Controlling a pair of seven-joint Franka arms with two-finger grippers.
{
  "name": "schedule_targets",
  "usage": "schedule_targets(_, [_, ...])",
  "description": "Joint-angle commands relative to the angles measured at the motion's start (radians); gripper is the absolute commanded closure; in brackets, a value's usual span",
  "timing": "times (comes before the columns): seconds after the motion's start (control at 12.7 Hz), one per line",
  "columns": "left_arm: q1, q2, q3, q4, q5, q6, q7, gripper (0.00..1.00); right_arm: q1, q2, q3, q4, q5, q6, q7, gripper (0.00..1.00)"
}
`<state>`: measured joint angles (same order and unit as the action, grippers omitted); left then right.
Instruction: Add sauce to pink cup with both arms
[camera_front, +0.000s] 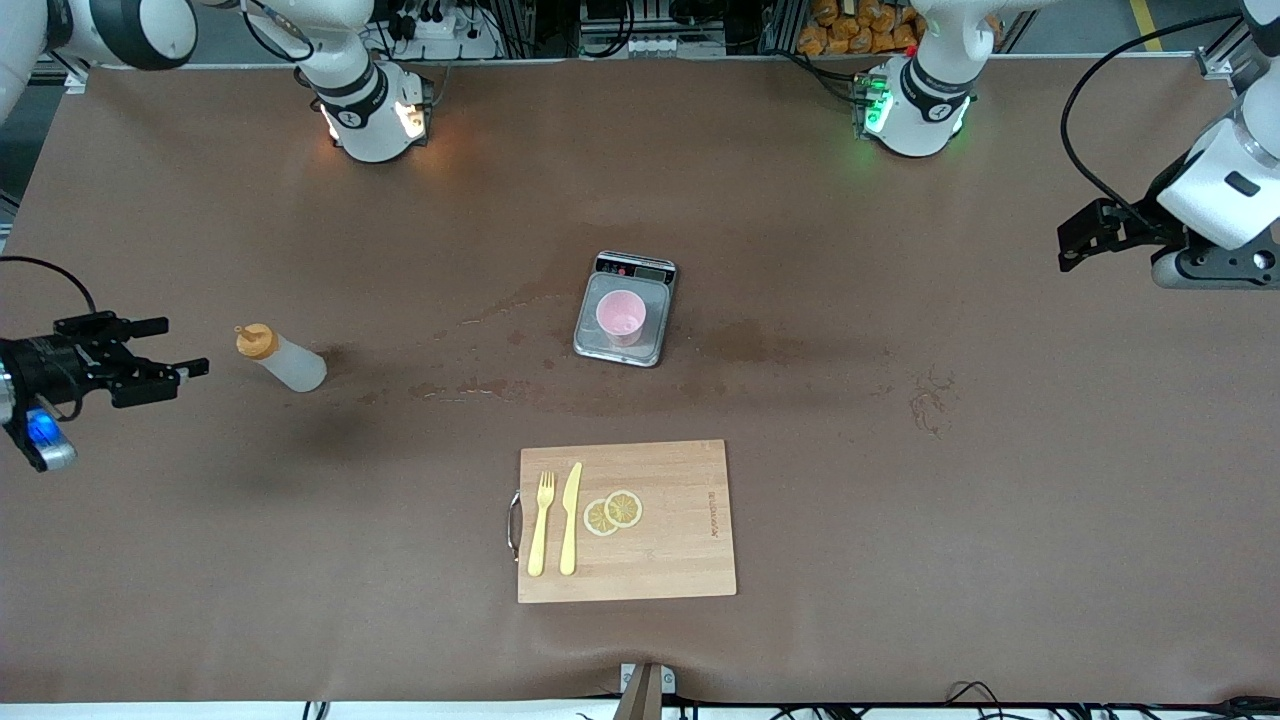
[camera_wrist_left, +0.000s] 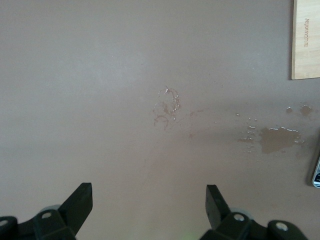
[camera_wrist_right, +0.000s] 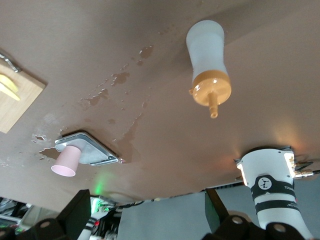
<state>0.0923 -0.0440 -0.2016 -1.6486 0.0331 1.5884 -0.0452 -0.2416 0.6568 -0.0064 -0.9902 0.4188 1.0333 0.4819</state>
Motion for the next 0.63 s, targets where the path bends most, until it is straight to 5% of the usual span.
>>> schedule_targets(0.0, [0.007,-0.05,-0.001,-0.046,-0.027,0.002,-0.008,0.0,0.068,-0.092,0.003,-0.025,-0.101,0.071,-0.005,0.0])
schedule_targets(0.16, [0.009,-0.053,-0.001,-0.057,-0.038,0.007,-0.008,0.0,0.224,-0.15,0.003,-0.033,-0.321,0.161,-0.003,0.0])
schedule_targets(0.24, [0.009,-0.057,-0.001,-0.065,-0.044,0.013,-0.008,0.0,0.273,-0.178,0.002,-0.047,-0.36,0.183,-0.003,0.0])
schedule_targets(0.55, [0.009,-0.077,-0.001,-0.106,-0.045,0.038,-0.008,0.0,0.265,-0.307,0.002,-0.132,-0.354,0.209,-0.168,0.0])
